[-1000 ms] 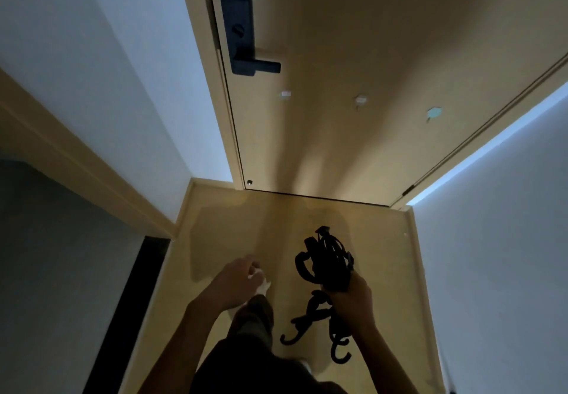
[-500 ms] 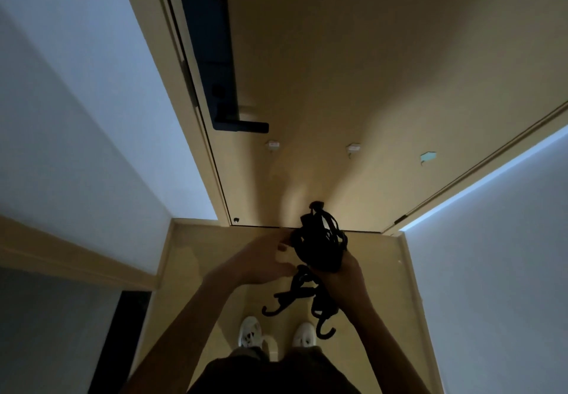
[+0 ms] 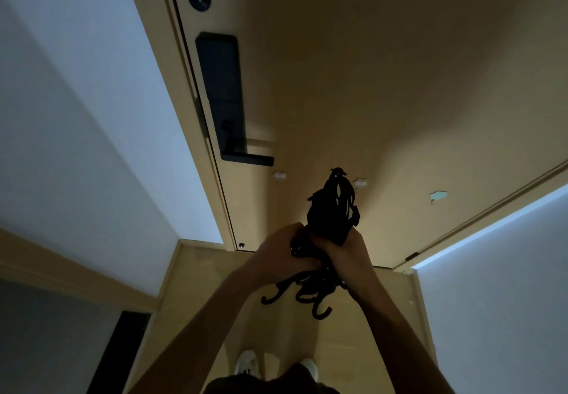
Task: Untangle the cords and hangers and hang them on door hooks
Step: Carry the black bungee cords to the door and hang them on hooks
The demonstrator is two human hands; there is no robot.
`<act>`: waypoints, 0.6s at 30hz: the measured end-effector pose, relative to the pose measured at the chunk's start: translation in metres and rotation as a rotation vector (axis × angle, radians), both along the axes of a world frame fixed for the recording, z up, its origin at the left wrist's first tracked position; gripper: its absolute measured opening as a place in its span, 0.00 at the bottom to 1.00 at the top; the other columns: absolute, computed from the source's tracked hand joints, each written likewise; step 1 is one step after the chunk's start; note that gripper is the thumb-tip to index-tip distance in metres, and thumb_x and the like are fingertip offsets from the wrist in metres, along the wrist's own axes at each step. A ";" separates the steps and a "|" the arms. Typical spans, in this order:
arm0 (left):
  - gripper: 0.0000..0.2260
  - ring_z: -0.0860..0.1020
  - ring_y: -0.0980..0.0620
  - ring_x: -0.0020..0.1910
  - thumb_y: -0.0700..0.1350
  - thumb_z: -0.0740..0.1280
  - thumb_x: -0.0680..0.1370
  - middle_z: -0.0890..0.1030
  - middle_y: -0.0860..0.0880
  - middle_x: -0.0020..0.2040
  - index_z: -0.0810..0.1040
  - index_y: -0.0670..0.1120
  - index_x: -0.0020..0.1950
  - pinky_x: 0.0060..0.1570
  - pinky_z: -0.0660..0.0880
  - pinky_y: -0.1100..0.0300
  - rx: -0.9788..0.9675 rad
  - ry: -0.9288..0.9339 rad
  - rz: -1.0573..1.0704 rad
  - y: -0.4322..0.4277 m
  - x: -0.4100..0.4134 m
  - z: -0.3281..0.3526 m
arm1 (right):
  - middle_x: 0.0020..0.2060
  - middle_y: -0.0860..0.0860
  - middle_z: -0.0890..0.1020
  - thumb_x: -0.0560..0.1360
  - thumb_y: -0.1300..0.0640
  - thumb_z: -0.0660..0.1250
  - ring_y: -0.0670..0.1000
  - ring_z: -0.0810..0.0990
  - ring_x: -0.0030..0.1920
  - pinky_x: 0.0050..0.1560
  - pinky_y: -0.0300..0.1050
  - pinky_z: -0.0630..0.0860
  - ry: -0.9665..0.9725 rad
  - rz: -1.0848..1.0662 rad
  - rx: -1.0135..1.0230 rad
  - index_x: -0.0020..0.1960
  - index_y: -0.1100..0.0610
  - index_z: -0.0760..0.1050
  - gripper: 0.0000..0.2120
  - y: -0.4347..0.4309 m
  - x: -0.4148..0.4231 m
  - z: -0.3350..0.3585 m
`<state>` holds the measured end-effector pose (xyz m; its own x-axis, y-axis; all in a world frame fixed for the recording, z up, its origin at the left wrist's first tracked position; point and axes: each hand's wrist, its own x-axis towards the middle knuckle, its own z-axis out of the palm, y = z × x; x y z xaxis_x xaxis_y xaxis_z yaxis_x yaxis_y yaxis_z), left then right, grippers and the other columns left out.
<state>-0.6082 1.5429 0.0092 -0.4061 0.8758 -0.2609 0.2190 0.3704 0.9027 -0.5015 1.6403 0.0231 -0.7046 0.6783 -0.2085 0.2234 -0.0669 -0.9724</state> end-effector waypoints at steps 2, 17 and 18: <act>0.19 0.79 0.56 0.50 0.41 0.67 0.70 0.78 0.49 0.55 0.70 0.48 0.60 0.48 0.78 0.60 0.157 -0.284 0.037 0.003 -0.003 0.008 | 0.42 0.51 0.86 0.72 0.63 0.69 0.49 0.85 0.44 0.42 0.39 0.81 0.038 0.020 -0.016 0.49 0.52 0.81 0.09 0.003 -0.004 0.006; 0.09 0.77 0.45 0.52 0.39 0.64 0.75 0.78 0.40 0.53 0.73 0.40 0.55 0.53 0.75 0.53 0.326 -0.077 0.322 0.043 -0.027 0.062 | 0.32 0.45 0.83 0.71 0.72 0.66 0.43 0.82 0.35 0.37 0.35 0.77 0.124 0.213 -0.001 0.42 0.53 0.77 0.14 0.026 -0.023 0.036; 0.08 0.77 0.45 0.52 0.38 0.64 0.76 0.78 0.41 0.53 0.72 0.41 0.55 0.52 0.75 0.54 0.333 -0.093 0.334 0.044 -0.027 0.065 | 0.32 0.46 0.83 0.71 0.71 0.67 0.44 0.82 0.35 0.37 0.37 0.78 0.153 0.204 0.009 0.42 0.53 0.77 0.13 0.026 -0.024 0.038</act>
